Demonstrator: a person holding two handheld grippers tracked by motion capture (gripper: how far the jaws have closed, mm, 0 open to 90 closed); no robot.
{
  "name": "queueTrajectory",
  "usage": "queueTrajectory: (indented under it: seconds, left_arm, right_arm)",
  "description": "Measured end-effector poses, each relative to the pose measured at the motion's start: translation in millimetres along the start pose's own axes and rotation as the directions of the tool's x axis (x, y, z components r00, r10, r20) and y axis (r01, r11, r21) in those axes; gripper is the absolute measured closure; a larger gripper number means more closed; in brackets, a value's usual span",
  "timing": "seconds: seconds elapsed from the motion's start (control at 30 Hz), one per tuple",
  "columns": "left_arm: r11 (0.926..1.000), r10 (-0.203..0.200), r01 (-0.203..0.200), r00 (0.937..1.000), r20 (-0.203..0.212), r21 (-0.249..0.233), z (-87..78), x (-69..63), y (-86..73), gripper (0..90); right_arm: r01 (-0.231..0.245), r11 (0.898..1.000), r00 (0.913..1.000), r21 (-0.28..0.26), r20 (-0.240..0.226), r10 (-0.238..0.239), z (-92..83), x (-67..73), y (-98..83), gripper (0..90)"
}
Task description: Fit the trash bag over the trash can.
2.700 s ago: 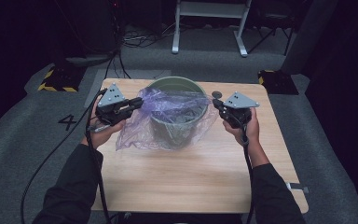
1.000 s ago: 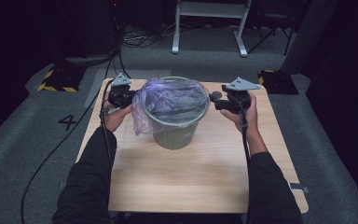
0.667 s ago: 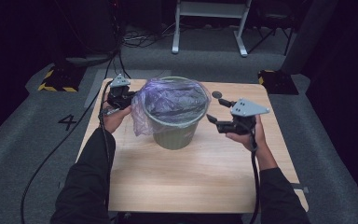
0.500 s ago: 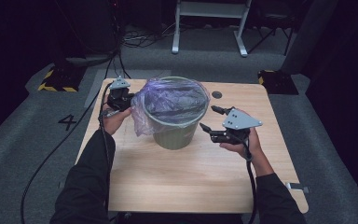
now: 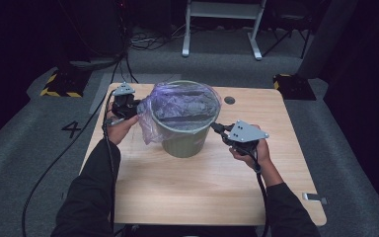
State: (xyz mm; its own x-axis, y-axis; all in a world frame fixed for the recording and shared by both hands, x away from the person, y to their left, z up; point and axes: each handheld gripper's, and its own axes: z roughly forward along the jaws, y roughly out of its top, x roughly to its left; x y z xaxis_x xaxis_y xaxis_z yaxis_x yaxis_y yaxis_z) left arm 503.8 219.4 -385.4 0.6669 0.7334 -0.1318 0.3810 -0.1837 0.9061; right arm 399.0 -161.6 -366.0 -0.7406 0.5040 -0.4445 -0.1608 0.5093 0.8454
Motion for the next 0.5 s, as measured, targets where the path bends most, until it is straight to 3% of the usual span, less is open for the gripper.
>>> queueTrajectory:
  seconds: [0.13, 0.2, 0.27, 0.33, 0.47, 0.5]
  left_arm:
    - [0.9998, -0.021, 0.021, 0.9981, -0.057, 0.002, -2.6, 3.6, -1.6, 59.6]
    - [1.0000, -0.008, 0.008, 0.9989, -0.045, 0.001, -5.5, 4.1, -2.7, 55.6]
    - [1.0000, 0.003, -0.003, 0.9983, -0.058, 0.005, -9.3, 2.9, -2.7, 49.1]
    - [0.9999, 0.012, -0.012, 0.9984, -0.056, -0.006, -14.1, 2.4, -3.1, 48.1]
    - [0.9999, 0.001, -0.002, 0.9981, -0.061, -0.013, -22.8, 0.5, -1.4, 36.1]
    - [0.9999, 0.012, -0.013, 0.9985, -0.053, -0.002, -24.4, -0.2, -1.0, 34.7]
  right_arm:
    - [-0.034, 0.999, 0.9994, 0.005, 0.013, 0.034, -0.8, -3.7, -3.9, 90.0]
    - [-0.071, 0.997, 0.9975, 0.002, 0.002, 0.071, -2.0, -7.8, -9.2, 90.0]
    - [-0.084, 0.996, 0.9964, 0.002, 0.006, 0.084, -3.7, -10.2, -13.2, 90.0]
    - [-0.101, 0.995, 0.9949, -0.003, 0.004, 0.101, -5.2, -11.6, -16.3, 90.0]
    - [-0.078, 0.997, 0.9969, -0.012, -0.014, 0.078, -9.2, -7.9, -15.6, 90.0]
    - [-0.062, 0.998, 0.9978, -0.032, -0.026, 0.061, -11.2, -5.8, -13.0, 77.0]
